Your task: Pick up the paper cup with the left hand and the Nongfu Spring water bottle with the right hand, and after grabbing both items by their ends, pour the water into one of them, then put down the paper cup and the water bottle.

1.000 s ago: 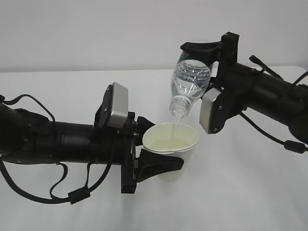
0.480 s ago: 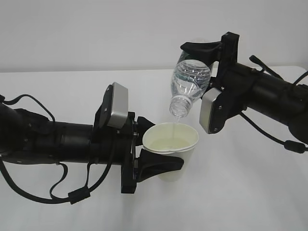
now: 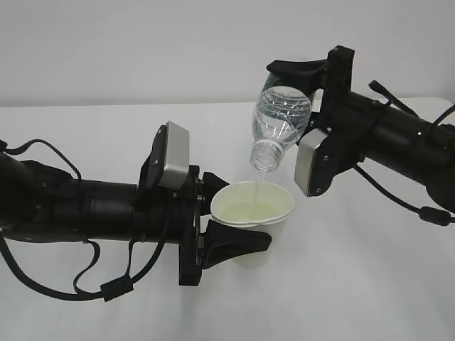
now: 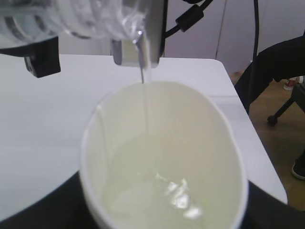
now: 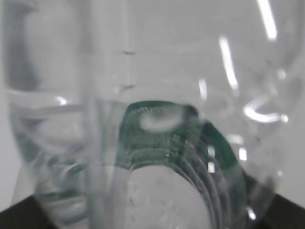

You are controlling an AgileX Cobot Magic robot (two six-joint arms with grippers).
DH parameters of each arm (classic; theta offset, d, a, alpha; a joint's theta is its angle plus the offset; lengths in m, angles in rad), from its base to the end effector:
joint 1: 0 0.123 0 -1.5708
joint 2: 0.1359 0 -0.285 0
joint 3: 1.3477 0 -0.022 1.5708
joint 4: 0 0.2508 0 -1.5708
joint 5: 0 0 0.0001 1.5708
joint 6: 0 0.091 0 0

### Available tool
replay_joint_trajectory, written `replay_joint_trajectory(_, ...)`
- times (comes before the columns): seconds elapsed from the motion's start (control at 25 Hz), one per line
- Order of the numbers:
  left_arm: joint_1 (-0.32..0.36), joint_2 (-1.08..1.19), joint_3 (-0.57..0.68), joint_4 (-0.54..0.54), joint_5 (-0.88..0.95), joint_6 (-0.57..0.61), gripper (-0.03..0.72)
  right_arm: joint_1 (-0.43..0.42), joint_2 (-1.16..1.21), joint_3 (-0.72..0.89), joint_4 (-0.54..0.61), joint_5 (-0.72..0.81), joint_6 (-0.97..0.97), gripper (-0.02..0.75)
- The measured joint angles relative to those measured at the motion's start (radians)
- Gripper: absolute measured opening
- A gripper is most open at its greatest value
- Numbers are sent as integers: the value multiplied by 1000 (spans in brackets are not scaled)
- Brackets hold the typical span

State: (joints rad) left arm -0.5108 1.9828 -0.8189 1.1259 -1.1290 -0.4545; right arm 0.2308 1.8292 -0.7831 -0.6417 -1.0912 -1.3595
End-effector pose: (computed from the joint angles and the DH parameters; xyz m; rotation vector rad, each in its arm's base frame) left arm 0.2572 -0.2292 0.1384 1.2844 1.3935 -1.0612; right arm 0.3283 0.1268 0.1962 -1.5055 0.4989 -0.7257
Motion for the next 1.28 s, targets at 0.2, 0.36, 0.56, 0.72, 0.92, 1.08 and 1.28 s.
replay_joint_trajectory(0.2, 0, 0, 0, 0, 0, 0, 428, 0, 0, 0, 0, -3, 0, 483)
replay_joint_trajectory(0.36, 0, 0, 0, 0, 2, 0, 428, 0, 0, 0, 0, -10, 0, 483)
replay_joint_trajectory(0.56, 0, 0, 0, 0, 4, 0, 428, 0, 0, 0, 0, -10, 0, 483)
replay_joint_trajectory(0.72, 0, 0, 0, 0, 6, 0, 428, 0, 0, 0, 0, -10, 0, 483)
replay_joint_trajectory(0.92, 0, 0, 0, 0, 6, 0, 428, 0, 0, 0, 2, -12, 0, 483)
replay_joint_trajectory(1.08, 0, 0, 0, 0, 6, 0, 428, 0, 0, 0, 2, -15, 0, 483)
replay_joint_trajectory(1.28, 0, 0, 0, 0, 6, 0, 428, 0, 0, 0, 2, -17, 0, 483)
